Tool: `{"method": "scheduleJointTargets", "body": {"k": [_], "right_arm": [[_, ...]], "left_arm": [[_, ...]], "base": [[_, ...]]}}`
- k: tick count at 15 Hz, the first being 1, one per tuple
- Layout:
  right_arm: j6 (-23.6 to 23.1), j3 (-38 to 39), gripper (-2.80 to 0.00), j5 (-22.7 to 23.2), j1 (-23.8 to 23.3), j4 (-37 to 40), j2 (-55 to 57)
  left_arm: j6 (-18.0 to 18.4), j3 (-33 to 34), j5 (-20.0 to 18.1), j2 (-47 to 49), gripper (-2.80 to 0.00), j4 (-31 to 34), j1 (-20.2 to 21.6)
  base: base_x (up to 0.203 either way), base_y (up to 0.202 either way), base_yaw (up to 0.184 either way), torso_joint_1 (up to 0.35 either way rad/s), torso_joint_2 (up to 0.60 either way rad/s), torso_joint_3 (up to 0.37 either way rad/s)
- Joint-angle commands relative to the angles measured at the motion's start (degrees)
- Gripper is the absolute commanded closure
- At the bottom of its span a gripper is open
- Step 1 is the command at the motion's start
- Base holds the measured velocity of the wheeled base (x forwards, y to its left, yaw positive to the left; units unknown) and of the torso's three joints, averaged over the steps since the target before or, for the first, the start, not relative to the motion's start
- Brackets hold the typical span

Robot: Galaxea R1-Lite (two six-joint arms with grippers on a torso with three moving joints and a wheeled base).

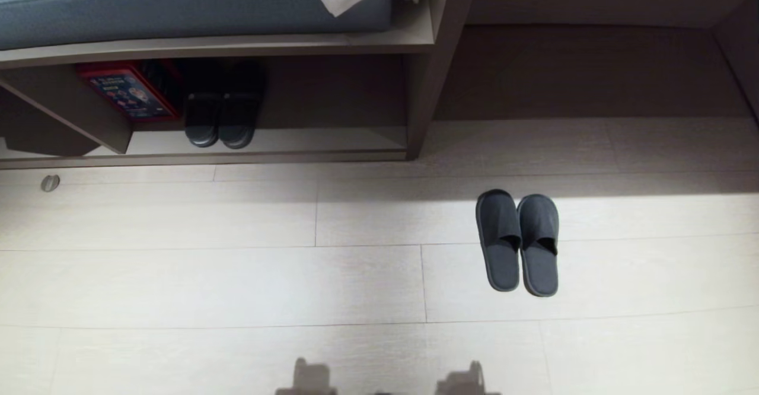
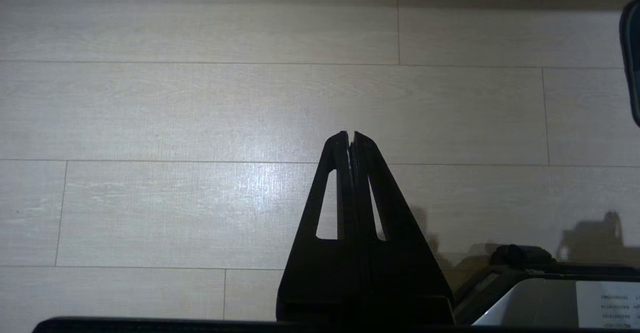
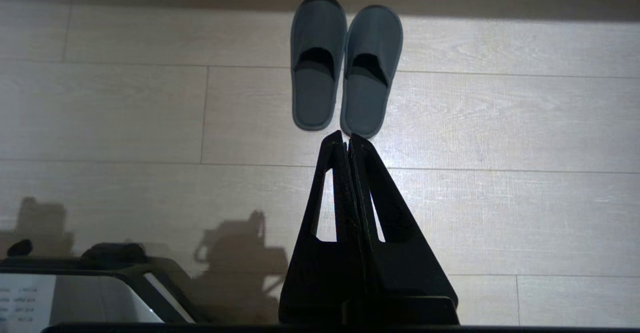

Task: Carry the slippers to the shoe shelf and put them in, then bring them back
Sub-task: Pick up the slippers on the floor

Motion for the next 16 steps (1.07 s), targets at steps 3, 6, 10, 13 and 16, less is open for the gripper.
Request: {"method": "scheduleJointTargets", "body": {"k": [3, 6, 10, 13, 16], "right_arm": [[0.0, 0.0, 0.0, 0.0, 0.0, 0.0, 0.0], [0.0, 0.0, 0.0, 0.0, 0.0, 0.0, 0.0], [0.0, 0.0, 0.0, 0.0, 0.0, 0.0, 0.0], [0.0, 0.0, 0.0, 0.0, 0.0, 0.0, 0.0], [0.0, 0.0, 0.0, 0.0, 0.0, 0.0, 0.0]], "left_arm": [[-0.1, 0.0, 0.0, 0.0, 0.0, 0.0, 0.0], [-0.1, 0.0, 0.0, 0.0, 0.0, -0.1, 0.0], [-0.1, 0.0, 0.0, 0.0, 0.0, 0.0, 0.0], [0.0, 0.0, 0.0, 0.0, 0.0, 0.0, 0.0], [0.0, 0.0, 0.0, 0.0, 0.0, 0.0, 0.0]], "base": [[0.0, 0.0, 0.0, 0.003, 0.0, -0.198], [0.0, 0.0, 0.0, 0.004, 0.0, -0.198], [0.0, 0.0, 0.0, 0.001, 0.0, -0.197], [0.0, 0.0, 0.0, 0.002, 0.01, -0.201], [0.0, 0.0, 0.0, 0.001, 0.0, -0.193]]}}
